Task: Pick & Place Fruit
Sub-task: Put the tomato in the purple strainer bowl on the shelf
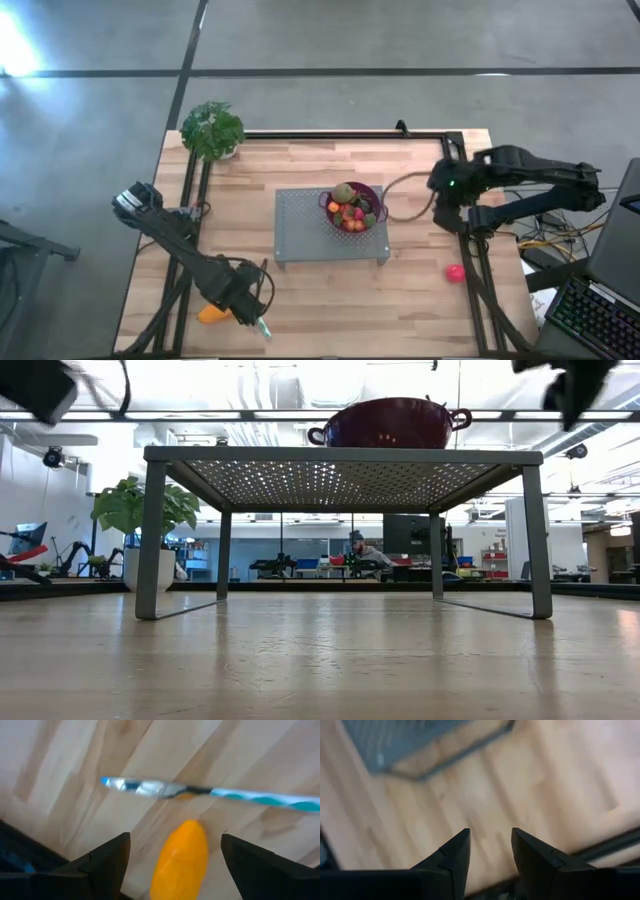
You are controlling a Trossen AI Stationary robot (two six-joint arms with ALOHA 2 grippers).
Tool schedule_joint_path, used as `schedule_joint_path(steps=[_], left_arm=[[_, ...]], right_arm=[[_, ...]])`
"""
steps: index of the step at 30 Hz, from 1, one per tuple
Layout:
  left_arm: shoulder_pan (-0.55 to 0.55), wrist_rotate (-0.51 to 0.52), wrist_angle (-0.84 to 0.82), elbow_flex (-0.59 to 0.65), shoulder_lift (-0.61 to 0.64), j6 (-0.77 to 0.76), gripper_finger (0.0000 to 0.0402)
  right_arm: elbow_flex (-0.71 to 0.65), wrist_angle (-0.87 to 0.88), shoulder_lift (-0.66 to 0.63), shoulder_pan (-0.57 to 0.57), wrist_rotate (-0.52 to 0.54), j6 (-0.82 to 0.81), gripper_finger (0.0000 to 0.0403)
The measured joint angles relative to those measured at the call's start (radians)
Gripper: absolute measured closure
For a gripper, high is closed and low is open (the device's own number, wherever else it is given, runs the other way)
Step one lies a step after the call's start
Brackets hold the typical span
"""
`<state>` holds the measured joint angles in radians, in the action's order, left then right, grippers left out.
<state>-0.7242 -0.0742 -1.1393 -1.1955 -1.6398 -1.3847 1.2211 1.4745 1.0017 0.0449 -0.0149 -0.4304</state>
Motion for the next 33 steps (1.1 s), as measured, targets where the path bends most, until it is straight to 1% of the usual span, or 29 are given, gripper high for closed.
schedule_joint_path(steps=[4, 10, 17, 22, 27, 30, 33], left_arm=[[0.000, -0.051, 0.029, 0.049, 0.000, -0.012, 0.0087], [0.000, -0.056, 0.045, 0.083, 0.001, -0.023, 0.0087], [0.001, -0.055, 0.059, 0.092, 0.001, -0.037, 0.0087], [0.002, -0.048, 0.066, 0.093, 0.001, -0.038, 0.0087], [0.003, -0.037, 0.101, 0.094, 0.001, -0.038, 0.0087], [0.003, -0.030, 0.122, 0.098, 0.001, -0.042, 0.0087], [0.003, -0.026, 0.141, 0.102, 0.000, -0.053, 0.0087]], right_arm=[[-0.077, 0.058, 0.000, -0.099, -0.044, -0.116, 0.0272], [-0.170, 0.086, -0.014, -0.305, -0.070, -0.363, 0.0268], [-0.257, 0.046, -0.028, -0.613, -0.069, -0.689, 0.0240], [-0.325, -0.078, -0.021, -0.801, -0.065, -0.873, 0.0218], [-0.399, -0.165, -0.003, -0.893, -0.065, -0.985, 0.0192], [-0.443, -0.211, 0.010, -0.910, -0.065, -1.026, 0.0175], [-0.475, -0.266, 0.036, -0.911, -0.066, -1.029, 0.0158]])
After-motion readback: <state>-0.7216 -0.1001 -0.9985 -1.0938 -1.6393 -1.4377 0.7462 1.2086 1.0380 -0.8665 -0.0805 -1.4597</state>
